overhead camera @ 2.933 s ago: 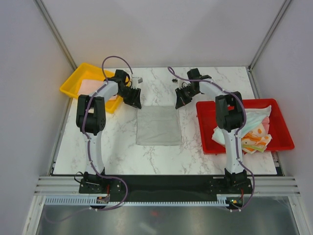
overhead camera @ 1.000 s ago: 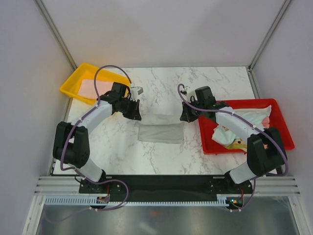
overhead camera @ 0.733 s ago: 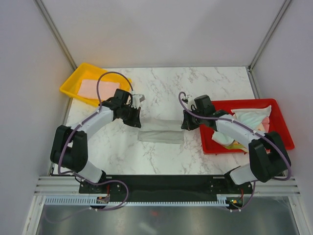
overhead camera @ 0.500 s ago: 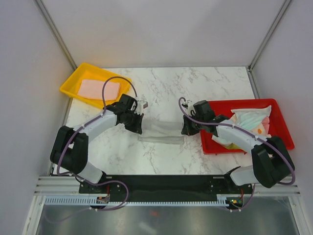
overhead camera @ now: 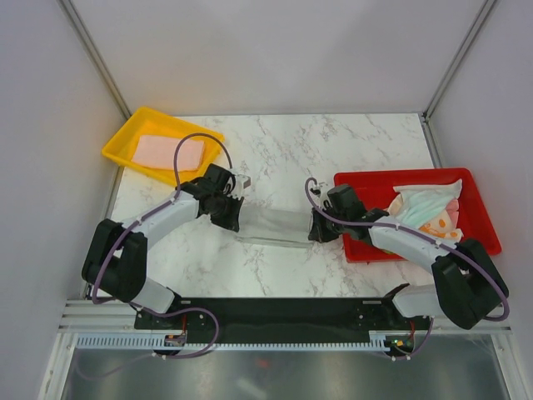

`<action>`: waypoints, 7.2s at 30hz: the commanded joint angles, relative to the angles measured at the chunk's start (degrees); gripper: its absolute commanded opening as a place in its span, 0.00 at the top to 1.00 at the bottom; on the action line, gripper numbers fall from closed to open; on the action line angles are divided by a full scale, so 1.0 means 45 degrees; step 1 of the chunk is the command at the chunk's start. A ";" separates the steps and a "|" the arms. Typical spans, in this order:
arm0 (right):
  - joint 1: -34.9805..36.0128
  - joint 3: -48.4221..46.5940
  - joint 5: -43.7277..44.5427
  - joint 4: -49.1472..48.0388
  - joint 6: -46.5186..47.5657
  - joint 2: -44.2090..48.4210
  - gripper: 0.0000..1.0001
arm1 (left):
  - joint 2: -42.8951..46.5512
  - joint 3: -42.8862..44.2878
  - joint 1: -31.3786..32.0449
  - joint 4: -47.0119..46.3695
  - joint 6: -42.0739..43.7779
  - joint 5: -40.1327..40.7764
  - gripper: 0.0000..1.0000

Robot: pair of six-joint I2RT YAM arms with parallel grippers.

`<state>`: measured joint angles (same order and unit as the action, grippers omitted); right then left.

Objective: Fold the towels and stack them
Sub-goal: Fold the towel, then neatly place the folded towel into the bin

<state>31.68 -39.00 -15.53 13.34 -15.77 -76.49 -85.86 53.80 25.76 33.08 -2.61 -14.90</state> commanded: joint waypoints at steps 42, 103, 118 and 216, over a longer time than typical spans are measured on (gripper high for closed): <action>0.0537 -0.1448 0.3020 0.0490 -0.2082 -0.1773 0.67 | -0.0431 0.0814 0.0057 -0.1479 -0.6218 0.0341 0.52; 0.0909 -0.4358 0.5289 0.1038 -0.1320 -0.2870 0.70 | -0.0490 -0.0315 -0.0998 -0.2526 -0.6021 -0.1003 0.39; 0.0909 -0.5220 0.4681 0.2523 -0.1359 0.0414 0.63 | -0.2442 -0.1077 -0.0451 -0.3543 -0.6704 -0.0969 0.40; -0.3833 -0.7192 1.1807 0.5644 -0.3253 -0.1166 0.26 | -0.3948 1.0333 -0.3210 0.0910 -0.2466 0.2296 0.09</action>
<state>20.03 -69.10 27.00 30.87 -26.55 -80.86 -106.30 106.06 7.40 37.98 -10.02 3.11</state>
